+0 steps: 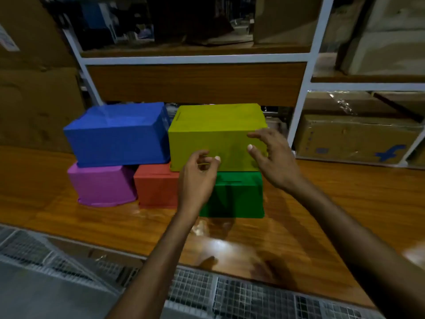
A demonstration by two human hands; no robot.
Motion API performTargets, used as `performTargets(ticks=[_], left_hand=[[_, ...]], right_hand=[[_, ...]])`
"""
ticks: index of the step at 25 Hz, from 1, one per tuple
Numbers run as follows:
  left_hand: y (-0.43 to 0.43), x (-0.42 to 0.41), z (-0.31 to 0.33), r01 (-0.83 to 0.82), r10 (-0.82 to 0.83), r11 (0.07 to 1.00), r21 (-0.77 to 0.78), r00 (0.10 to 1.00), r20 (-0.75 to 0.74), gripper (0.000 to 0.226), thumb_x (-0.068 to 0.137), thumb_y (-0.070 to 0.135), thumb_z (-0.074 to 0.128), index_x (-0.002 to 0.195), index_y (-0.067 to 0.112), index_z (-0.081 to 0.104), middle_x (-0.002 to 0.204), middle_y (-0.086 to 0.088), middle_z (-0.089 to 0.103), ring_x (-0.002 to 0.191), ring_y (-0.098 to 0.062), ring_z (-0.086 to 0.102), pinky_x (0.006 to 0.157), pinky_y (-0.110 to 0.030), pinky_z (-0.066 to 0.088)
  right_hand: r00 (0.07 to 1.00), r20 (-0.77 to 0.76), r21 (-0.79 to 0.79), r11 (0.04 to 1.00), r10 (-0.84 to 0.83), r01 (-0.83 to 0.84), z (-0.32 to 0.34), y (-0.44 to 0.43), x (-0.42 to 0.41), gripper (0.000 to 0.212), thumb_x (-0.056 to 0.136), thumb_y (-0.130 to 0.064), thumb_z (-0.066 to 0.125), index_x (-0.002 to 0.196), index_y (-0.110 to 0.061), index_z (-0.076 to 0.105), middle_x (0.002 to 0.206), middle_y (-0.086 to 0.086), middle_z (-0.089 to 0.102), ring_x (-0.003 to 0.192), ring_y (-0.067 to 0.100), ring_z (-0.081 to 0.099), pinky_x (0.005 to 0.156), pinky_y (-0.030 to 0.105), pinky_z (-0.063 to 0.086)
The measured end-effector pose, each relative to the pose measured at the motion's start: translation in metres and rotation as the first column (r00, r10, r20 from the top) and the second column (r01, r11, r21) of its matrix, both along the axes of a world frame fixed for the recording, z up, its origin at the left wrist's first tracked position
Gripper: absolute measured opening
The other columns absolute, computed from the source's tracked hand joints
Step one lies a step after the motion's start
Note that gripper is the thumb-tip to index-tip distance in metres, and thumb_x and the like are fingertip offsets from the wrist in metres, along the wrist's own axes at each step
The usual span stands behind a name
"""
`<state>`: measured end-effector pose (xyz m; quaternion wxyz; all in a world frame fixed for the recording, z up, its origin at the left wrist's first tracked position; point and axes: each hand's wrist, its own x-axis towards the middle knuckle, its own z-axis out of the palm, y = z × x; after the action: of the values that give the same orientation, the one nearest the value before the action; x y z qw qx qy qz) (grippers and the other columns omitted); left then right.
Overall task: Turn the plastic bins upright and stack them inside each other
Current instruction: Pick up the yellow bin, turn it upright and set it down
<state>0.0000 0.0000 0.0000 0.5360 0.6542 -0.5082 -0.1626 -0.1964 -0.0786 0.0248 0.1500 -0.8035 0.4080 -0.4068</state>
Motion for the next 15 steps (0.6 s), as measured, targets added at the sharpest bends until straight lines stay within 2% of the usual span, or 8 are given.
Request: performTargets(ticks=[2,4,6,8,11,13,15], left_hand=[[-0.019,0.002,0.004,-0.037,0.038,0.999,0.014,0.995,-0.094,0.028,0.092,0.038,0.069,0.116,0.025,0.063,0.093,0.015,0.069,0.086,-0.010,0.069,0.064,-0.027,0.048],[-0.036,-0.002,0.005,-0.056,0.062,0.998,0.039,0.986,-0.156,0.029,0.092,0.039,0.069,0.116,0.024,0.062,0.098,0.014,0.067,0.090,-0.012,0.068,0.066,-0.029,0.048],[-0.052,-0.007,0.006,-0.052,0.064,0.997,0.062,0.977,-0.202,0.042,0.091,0.040,0.070,0.127,0.022,0.056,0.115,0.007,0.063,0.101,-0.014,0.064,0.074,-0.031,0.051],[-0.065,-0.015,0.006,-0.064,0.079,0.995,0.072,0.970,-0.230,0.060,0.090,0.038,0.072,0.140,0.019,0.046,0.134,0.001,0.051,0.117,-0.016,0.057,0.089,-0.036,0.052],[-0.076,-0.037,0.005,-0.070,0.087,0.994,0.081,0.971,-0.223,0.080,0.088,0.038,0.075,0.151,0.019,0.029,0.149,0.002,0.031,0.131,-0.019,0.045,0.096,-0.036,0.048],[-0.081,-0.050,0.004,-0.079,0.101,0.991,0.105,0.971,-0.219,0.090,0.087,0.040,0.075,0.156,0.020,0.020,0.156,0.009,0.018,0.136,-0.024,0.043,0.098,-0.040,0.051],[-0.083,-0.060,0.002,-0.083,0.105,0.992,0.098,0.964,-0.245,0.095,0.088,0.039,0.075,0.159,0.020,0.015,0.158,0.015,0.009,0.140,-0.025,0.040,0.102,-0.042,0.051]], right_hand=[[0.981,-0.195,-0.043,0.999,-0.004,-0.004,0.015,-0.034,0.010,0.041,0.104,-0.044,0.049,0.139,-0.025,0.056,0.143,0.005,0.048,0.135,0.023,0.041,0.107,0.044,0.040],[0.945,-0.328,-0.047,0.999,-0.008,-0.008,0.035,-0.075,0.019,0.044,0.105,-0.044,0.046,0.142,-0.021,0.054,0.146,0.008,0.047,0.137,0.026,0.039,0.107,0.044,0.037],[0.902,-0.431,-0.065,0.998,-0.026,-0.002,0.048,-0.112,0.033,0.047,0.106,-0.043,0.044,0.144,-0.017,0.052,0.149,0.012,0.047,0.138,0.032,0.040,0.107,0.044,0.039],[0.842,-0.539,-0.046,0.999,-0.029,0.005,0.055,-0.150,0.047,0.051,0.106,-0.044,0.041,0.147,-0.014,0.047,0.152,0.015,0.044,0.139,0.035,0.040,0.109,0.047,0.038],[0.766,-0.643,0.017,0.999,-0.028,0.050,0.057,-0.195,0.060,0.068,0.104,-0.055,0.039,0.158,-0.015,0.031,0.164,0.013,0.031,0.149,0.035,0.029,0.117,0.054,0.030],[0.763,-0.646,0.104,0.993,0.019,0.064,0.053,-0.216,0.063,0.083,0.099,-0.067,0.039,0.163,-0.018,0.019,0.169,0.009,0.020,0.155,0.033,0.019,0.120,0.059,0.022],[0.776,-0.626,0.210,0.975,0.075,0.075,0.051,-0.232,0.058,0.093,0.091,-0.078,0.039,0.162,-0.021,0.021,0.168,0.009,0.023,0.153,0.035,0.025,0.120,0.059,0.025]])
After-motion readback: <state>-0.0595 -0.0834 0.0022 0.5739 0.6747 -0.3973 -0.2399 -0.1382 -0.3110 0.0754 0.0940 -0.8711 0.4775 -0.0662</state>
